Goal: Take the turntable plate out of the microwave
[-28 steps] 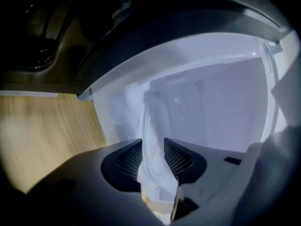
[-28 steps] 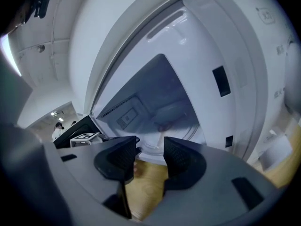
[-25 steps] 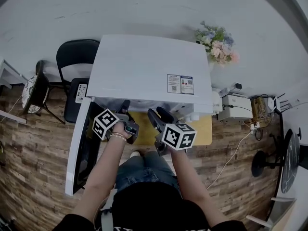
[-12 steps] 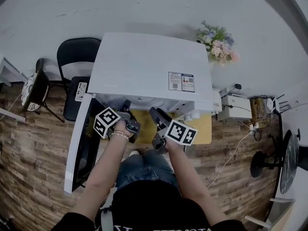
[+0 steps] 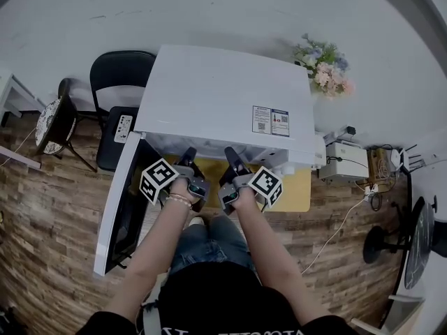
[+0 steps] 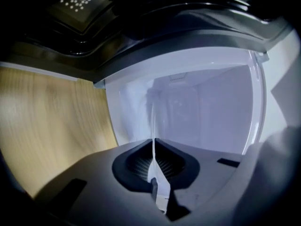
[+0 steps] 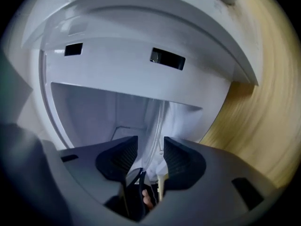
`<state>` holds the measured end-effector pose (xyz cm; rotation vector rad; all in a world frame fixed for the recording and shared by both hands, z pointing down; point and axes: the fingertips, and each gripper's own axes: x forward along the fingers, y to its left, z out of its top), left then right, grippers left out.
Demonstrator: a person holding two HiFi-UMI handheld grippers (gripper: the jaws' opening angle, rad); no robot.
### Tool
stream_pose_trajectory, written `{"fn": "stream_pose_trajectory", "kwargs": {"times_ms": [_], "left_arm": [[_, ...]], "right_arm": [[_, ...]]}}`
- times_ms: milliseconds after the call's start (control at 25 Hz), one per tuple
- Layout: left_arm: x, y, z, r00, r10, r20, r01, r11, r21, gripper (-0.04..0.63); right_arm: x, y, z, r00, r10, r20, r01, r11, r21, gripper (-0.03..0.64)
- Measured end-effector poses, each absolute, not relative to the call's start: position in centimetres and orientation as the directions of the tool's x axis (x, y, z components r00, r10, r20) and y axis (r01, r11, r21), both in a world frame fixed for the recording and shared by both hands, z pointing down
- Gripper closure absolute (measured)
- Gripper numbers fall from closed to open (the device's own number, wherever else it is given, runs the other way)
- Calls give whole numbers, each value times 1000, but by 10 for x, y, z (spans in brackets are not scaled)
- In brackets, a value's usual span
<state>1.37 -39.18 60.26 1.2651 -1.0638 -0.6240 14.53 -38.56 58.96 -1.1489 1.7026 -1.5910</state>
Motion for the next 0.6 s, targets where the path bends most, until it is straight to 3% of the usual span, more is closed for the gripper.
{"fn": "stream_pose_trajectory", "kwargs": {"times_ms": [440, 600], "left_arm": [[18, -387, 592, 456, -846, 275, -173, 219, 960, 571], [21, -385, 590, 489, -835, 252, -191, 179, 965, 571]], "right_arm": [[129, -411, 593, -455, -883, 116, -126, -65, -990, 497], [130, -418, 594, -405, -909, 98, -80, -71, -994, 569]]}}
